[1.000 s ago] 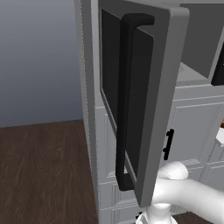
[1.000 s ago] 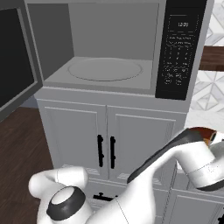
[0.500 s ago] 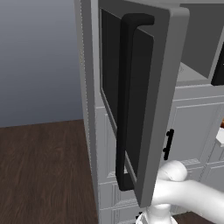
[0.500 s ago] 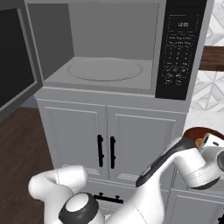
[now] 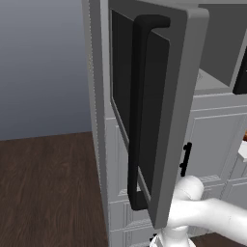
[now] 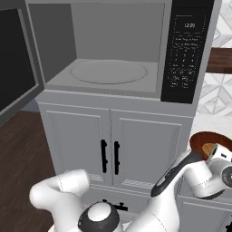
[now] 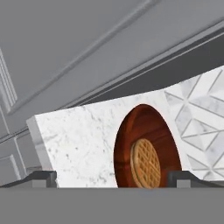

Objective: Open the microwave, place the bowl with waffle inside the microwave, then close the microwave door and turn it on.

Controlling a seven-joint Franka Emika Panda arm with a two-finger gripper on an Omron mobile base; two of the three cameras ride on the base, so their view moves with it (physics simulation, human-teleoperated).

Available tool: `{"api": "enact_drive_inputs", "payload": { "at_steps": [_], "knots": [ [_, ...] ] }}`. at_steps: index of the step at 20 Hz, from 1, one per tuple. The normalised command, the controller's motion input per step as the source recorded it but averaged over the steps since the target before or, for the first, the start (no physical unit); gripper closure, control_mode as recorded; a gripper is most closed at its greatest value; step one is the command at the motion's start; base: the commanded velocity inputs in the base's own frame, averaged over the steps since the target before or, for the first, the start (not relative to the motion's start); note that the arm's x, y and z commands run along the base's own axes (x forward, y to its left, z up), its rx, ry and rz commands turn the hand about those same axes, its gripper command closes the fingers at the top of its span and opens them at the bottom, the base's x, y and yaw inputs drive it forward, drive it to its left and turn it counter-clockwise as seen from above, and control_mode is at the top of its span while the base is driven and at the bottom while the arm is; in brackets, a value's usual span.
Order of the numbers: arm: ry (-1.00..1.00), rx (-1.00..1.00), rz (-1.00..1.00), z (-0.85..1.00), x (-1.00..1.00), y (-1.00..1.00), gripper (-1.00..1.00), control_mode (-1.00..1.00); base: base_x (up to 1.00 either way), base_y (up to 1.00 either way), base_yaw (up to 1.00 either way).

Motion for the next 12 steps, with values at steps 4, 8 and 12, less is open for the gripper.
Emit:
{"api": "enact_drive_inputs", "payload": {
  "at_steps": [4, 8, 12],
  "knots": [
    [0.00, 0.00, 0.00, 0.00, 0.32, -0.46, -1.00, -1.00, 0.00, 0.00, 0.00],
    [0.00, 0.00, 0.00, -0.03, 0.41, -0.27, -1.00, -1.00, 0.00, 0.00, 0.00],
    [0.00, 0.00, 0.00, -0.22, 0.39, 0.00, -1.00, -1.00, 0.00, 0.00, 0.00]
  ]
}}
